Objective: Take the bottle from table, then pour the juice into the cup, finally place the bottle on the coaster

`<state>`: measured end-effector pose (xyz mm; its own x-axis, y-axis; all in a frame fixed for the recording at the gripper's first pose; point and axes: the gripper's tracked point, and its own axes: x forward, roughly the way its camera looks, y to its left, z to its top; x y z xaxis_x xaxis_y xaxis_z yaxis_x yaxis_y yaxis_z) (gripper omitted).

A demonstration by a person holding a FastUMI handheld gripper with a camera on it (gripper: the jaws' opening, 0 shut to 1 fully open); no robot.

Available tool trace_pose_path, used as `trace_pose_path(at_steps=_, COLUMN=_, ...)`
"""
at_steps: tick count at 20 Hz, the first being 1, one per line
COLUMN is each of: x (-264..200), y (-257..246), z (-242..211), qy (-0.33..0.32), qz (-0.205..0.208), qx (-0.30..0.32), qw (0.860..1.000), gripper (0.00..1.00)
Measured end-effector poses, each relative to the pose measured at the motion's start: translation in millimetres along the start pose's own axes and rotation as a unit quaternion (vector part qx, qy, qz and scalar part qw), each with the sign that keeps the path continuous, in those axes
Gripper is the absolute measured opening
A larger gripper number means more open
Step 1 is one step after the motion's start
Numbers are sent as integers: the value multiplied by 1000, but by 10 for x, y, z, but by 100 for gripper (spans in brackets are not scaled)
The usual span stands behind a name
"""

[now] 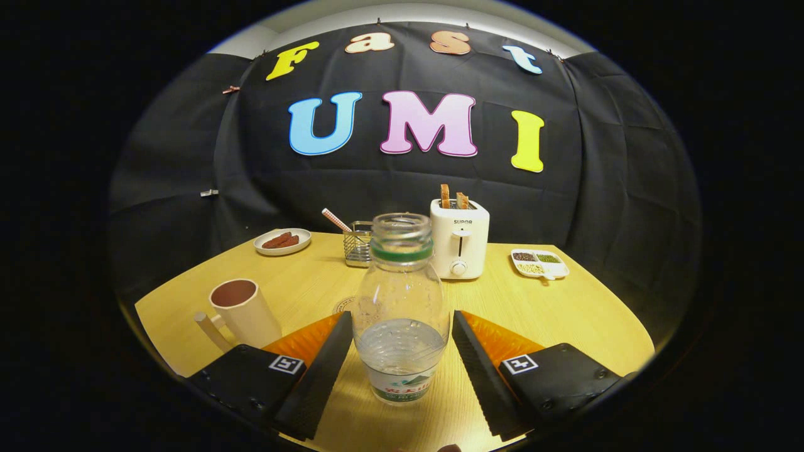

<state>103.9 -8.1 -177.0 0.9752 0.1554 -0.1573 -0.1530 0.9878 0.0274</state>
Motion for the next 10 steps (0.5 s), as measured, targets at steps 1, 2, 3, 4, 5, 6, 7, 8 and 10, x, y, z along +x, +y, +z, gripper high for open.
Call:
trace_pose_path(at_steps=1, x=7, y=2, z=-33, qy=0, qz=2, qx=-5, qw=1000, gripper=98)
trace_pose_path(at_steps=2, x=10, y=2, z=-68, qy=0, qz=3, qx=-10, qw=1000, gripper=98)
trace_pose_path(at_steps=3, x=10, y=-3, z=-90, qy=0, qz=4, qx=-13, qw=1000, gripper=98)
trace_pose_path(at_steps=4, x=11, y=9, z=-101, qy=0, qz=6, qx=-12, qw=1000, gripper=98)
trace_pose_path(at_steps=5, x=14, y=-1, z=-109, qy=-1, qz=4, qx=-11, qw=1000, gripper=98)
trace_pose_path(at_steps=6, x=9, y=-6, z=-107, qy=-4, qz=5, qx=-9, qw=1000, gripper=90)
trace_pose_path(at_steps=7, x=27, y=11, z=-104, qy=-6, qz=7, qx=-7, qw=1000, gripper=84)
trace_pose_path(at_steps=8, x=1, y=18, z=-99, qy=-7, qz=7, qx=-4, qw=1000, gripper=83)
trace_pose_path(at_steps=10, x=26, y=13, z=-126, qy=-8, qz=10, qx=-2, qw=1000, gripper=82)
